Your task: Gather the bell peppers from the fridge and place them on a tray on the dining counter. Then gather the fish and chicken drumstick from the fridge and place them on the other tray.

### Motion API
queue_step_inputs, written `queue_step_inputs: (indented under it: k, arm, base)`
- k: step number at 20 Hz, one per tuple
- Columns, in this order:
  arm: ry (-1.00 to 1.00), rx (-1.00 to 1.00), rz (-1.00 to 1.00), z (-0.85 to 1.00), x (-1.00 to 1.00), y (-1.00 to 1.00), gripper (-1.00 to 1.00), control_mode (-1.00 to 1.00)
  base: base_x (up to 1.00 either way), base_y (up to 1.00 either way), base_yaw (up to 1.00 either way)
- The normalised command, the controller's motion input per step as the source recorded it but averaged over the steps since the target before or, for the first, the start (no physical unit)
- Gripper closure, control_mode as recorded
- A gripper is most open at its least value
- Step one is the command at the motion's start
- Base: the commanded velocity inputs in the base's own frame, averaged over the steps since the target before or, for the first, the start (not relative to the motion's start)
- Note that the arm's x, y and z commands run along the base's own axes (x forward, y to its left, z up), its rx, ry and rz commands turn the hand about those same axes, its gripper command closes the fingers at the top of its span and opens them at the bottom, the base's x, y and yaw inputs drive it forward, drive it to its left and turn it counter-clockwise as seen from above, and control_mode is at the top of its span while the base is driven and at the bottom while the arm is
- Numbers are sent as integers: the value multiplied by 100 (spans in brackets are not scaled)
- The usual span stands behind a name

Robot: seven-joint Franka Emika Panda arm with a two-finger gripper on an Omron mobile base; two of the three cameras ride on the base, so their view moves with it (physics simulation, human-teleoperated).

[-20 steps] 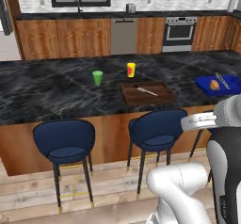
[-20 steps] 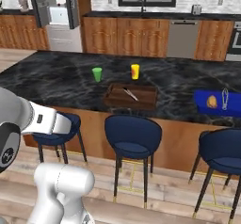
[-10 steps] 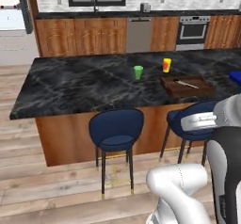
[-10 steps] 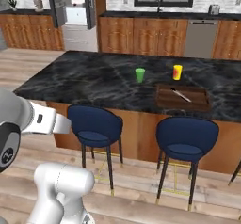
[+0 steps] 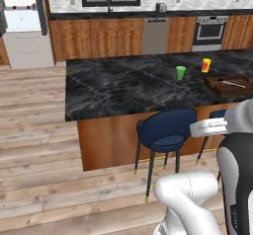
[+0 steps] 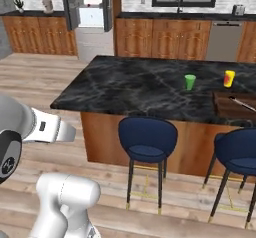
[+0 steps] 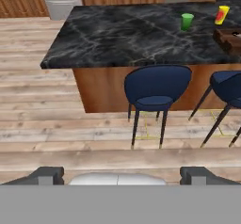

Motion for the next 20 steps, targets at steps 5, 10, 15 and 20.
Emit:
queue_step_inputs:
  k: [5, 10, 15, 20]
  arm:
    - [0, 0, 0, 0, 0, 0, -100, 100]
    - [0, 0, 0, 0, 0, 0, -100, 100]
    - [0, 0, 0, 0, 0, 0, -100, 100]
    - [0, 0, 0, 0, 0, 0, -100, 100]
  base:
    - [15, 100, -2]
    - [-4, 100, 0]
    - [-3, 100, 2]
    - [28, 100, 2]
